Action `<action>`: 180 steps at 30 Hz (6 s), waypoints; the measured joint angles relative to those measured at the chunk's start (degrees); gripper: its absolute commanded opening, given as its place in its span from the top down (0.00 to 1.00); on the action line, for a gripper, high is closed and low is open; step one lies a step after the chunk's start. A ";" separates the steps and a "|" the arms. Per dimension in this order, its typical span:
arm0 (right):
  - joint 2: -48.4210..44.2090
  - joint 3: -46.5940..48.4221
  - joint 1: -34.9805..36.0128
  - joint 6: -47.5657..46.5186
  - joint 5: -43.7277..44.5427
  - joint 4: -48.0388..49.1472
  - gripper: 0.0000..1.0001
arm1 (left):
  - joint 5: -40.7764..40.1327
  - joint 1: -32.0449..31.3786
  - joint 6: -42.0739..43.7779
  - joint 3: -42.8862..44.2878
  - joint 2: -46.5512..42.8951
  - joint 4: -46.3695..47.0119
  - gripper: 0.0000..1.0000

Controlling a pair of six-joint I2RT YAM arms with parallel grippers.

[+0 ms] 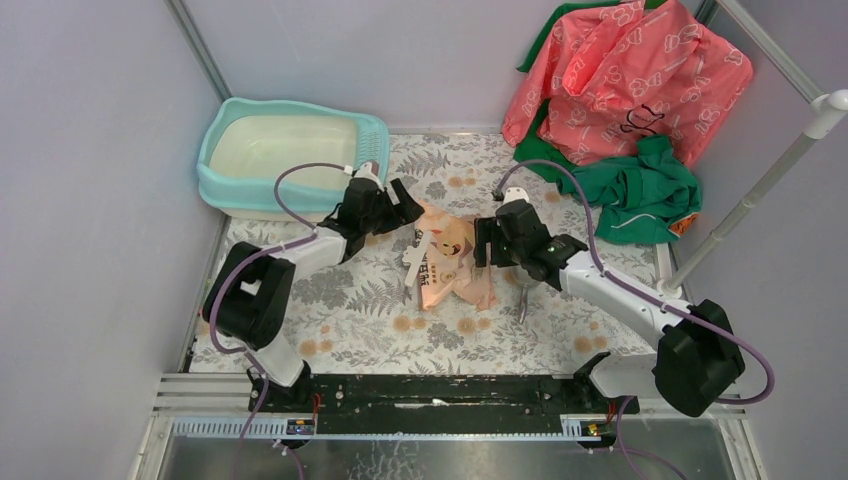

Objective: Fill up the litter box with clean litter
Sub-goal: Remove the clamp from the cat litter bag, then place the clamp at the center of the board, then pick up the spatula from the center of the board.

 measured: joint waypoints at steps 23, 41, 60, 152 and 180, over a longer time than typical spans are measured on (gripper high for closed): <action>-2.01 -0.37 2.12 -0.37 3.06 -3.23 0.21 | 0.92 -3.10 5.38 8.59 5.40 -4.44 0.94; 6.84 19.78 18.01 -2.25 15.74 -14.34 0.25 | 3.45 -3.10 4.85 10.43 -4.87 -20.94 0.93; 23.54 34.05 35.95 -0.81 32.15 -22.71 0.33 | 6.19 -3.13 2.89 10.40 -10.38 -26.82 0.93; -4.17 -4.94 1.86 3.93 6.16 -7.96 0.21 | 2.60 -1.05 4.59 -2.12 -25.68 -27.76 0.23; 11.39 -1.92 -5.62 2.71 9.92 -5.40 0.88 | -2.56 -1.05 3.15 -3.67 -33.51 -31.89 0.01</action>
